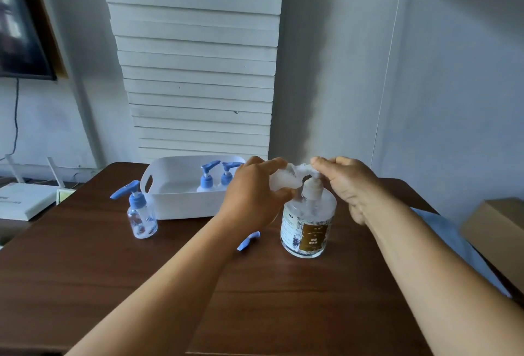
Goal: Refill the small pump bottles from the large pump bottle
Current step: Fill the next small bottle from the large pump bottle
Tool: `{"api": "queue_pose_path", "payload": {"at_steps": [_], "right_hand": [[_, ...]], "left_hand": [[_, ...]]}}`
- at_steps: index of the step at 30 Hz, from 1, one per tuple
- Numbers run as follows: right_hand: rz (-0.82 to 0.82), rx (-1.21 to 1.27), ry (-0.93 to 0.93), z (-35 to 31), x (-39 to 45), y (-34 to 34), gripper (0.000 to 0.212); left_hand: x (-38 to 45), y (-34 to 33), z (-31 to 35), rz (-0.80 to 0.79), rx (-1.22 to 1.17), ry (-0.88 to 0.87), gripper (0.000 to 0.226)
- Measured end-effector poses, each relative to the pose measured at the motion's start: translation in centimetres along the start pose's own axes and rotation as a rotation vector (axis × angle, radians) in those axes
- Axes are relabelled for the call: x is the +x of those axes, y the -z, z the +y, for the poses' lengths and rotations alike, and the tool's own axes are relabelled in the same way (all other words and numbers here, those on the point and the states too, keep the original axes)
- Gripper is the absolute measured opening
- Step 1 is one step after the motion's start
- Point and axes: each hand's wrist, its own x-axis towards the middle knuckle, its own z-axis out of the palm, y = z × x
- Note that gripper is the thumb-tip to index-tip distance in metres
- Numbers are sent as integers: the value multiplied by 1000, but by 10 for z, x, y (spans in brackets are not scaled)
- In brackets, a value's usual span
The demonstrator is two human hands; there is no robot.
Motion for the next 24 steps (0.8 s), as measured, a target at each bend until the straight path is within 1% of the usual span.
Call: {"api": "queue_pose_path", "payload": {"at_steps": [4, 9, 16, 21, 24], "right_hand": [[13, -30, 34, -7, 1, 5, 26], [-8, 7, -19, 8, -1, -5, 28], [-2, -48, 31, -9, 1, 7, 28], [-7, 9, -11, 9, -2, -4, 29], [-7, -14, 8, -1, -1, 1, 29]], "left_hand": [[5, 3, 3, 13, 31, -20, 53], [-2, -5, -4, -14, 10, -3, 50], [5, 4, 2, 7, 40, -31, 50], [-1, -4, -4, -24, 4, -19, 48], [1, -1, -3, -17, -21, -7, 52]]}}
